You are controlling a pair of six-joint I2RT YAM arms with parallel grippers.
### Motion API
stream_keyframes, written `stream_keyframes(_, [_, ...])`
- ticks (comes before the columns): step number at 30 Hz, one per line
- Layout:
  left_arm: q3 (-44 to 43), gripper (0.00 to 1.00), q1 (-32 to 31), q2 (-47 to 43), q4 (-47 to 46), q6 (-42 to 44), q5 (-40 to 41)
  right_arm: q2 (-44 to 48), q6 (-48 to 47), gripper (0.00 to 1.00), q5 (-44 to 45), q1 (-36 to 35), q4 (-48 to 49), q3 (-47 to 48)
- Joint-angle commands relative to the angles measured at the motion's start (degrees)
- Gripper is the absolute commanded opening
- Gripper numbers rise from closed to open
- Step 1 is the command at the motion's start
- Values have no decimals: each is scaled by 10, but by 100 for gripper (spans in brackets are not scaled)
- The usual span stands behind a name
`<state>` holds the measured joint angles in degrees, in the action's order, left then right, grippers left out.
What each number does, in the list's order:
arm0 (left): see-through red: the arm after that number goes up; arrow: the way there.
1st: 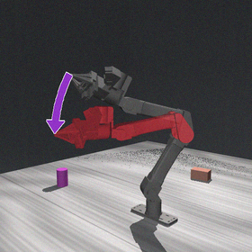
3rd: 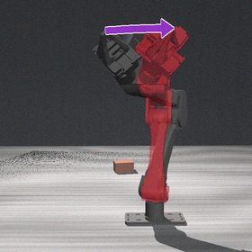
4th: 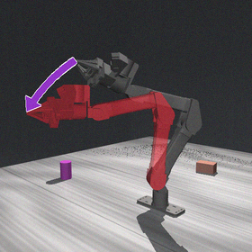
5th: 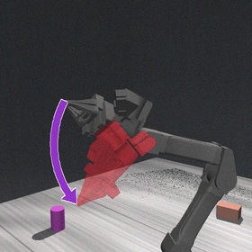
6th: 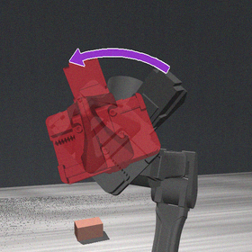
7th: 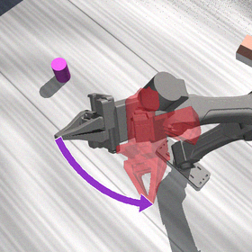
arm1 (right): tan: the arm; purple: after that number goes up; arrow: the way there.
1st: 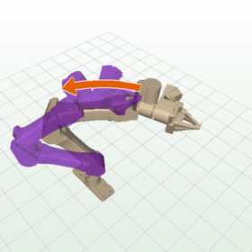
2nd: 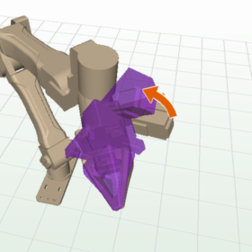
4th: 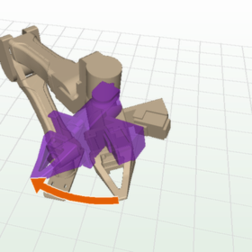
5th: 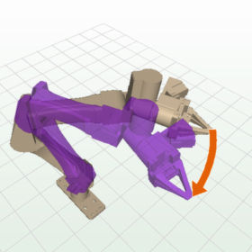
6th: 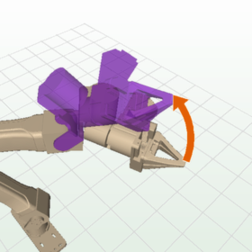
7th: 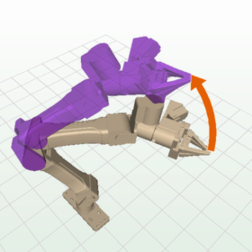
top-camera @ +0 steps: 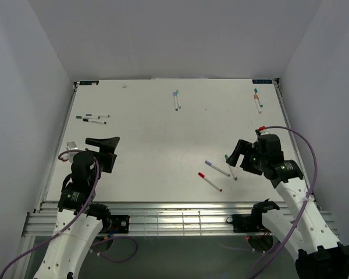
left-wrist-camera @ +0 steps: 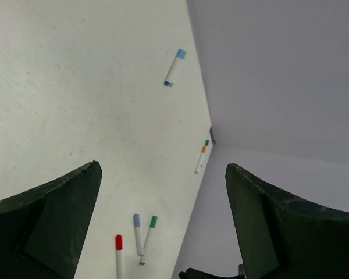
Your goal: Open the pen caps
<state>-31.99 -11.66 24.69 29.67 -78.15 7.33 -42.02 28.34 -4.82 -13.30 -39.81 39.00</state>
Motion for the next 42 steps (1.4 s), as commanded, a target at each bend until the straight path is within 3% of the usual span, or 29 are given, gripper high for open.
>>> stream_keyframes(1, [-10, 98, 5, 2, 109, 46, 39, -44, 14, 90, 12, -1, -18, 27])
stream_keyframes(6, [-62, 98, 4, 26, 180, 64, 21, -97, -51, 90, -80, 4, -11, 42])
stream_keyframes(9, [-93, 98, 4, 34, 167, 145, 15, -97, -45, 90, -94, 9, -4, 49])
stream_keyframes(13, [-119, 98, 5, 34, 202, 153, 52, -118, -46, 90, -111, 11, 12, 61])
stream_keyframes(16, [-136, 98, 4, 53, 185, 215, 13, -184, -67, 90, -148, -3, 12, 80])
stream_keyframes(23, [-164, 98, 5, 196, 163, 329, -118, -306, -52, 93, -49, -153, -14, 151])
stream_keyframes(26, [-137, 83, 4, 211, 95, 369, -227, -343, -47, 92, -10, -207, -24, 150])
stream_keyframes(28, [-122, 81, 4, 206, 61, 362, -263, -356, -39, 93, 34, -236, -33, 142])
stream_keyframes(36, [-85, 94, 4, 179, 20, 350, -314, -360, -17, 100, 60, -255, -10, 107])
stream_keyframes(42, [-87, 95, 5, 181, 15, 350, -324, -364, -11, 87, 54, -259, 33, 67])
